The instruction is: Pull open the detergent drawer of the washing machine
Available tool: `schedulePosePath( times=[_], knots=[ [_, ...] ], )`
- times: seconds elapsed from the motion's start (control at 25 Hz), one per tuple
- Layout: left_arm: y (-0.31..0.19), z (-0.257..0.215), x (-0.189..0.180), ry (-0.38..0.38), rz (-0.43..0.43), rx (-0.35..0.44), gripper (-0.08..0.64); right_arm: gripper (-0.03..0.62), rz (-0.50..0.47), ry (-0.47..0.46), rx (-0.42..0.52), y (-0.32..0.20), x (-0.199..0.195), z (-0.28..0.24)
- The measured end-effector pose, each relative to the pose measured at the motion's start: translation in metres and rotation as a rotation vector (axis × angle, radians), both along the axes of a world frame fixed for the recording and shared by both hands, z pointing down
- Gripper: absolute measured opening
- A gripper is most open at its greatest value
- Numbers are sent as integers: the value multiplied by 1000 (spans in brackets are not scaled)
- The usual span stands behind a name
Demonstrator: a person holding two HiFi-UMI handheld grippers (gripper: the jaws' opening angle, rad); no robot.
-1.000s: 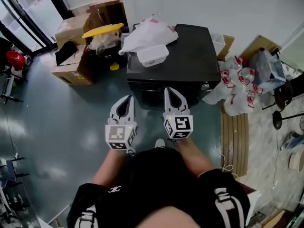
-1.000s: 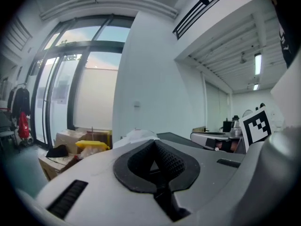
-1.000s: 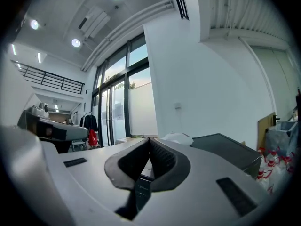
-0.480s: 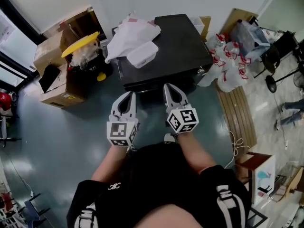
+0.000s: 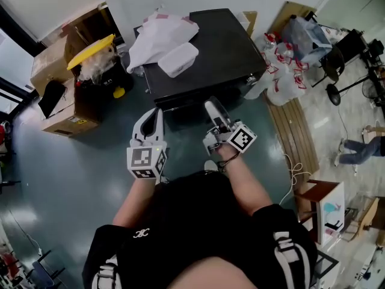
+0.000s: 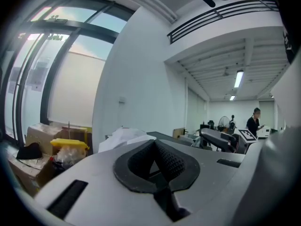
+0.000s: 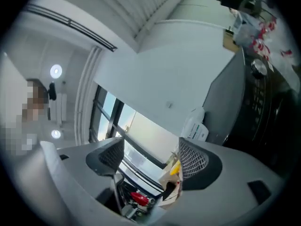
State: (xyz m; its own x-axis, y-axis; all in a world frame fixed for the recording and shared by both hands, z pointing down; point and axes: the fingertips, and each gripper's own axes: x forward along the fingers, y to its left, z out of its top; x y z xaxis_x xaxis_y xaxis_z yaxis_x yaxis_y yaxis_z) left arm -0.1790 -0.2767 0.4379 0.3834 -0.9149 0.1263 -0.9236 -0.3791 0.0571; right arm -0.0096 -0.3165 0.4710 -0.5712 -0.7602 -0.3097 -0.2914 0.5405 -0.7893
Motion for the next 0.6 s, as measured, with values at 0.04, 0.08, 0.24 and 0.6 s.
schedulePosePath(
  times=[0.04, 0.08, 0.24, 0.6],
  knots=[
    [1, 0, 0, -1, -3, 1, 2, 339, -12, -45, -18, -1, 1, 5],
    [3, 1, -1, -2, -7, 1, 2, 339, -22, -75, -31, -1, 1, 10],
    [5, 3, -12, -12, -41, -1, 2, 339, -45, -130, -80, -8, -2, 40],
    [21, 14, -46, -36, -149, -35, 2, 339, -98, -123, -253, -15, -25, 136]
  ],
)
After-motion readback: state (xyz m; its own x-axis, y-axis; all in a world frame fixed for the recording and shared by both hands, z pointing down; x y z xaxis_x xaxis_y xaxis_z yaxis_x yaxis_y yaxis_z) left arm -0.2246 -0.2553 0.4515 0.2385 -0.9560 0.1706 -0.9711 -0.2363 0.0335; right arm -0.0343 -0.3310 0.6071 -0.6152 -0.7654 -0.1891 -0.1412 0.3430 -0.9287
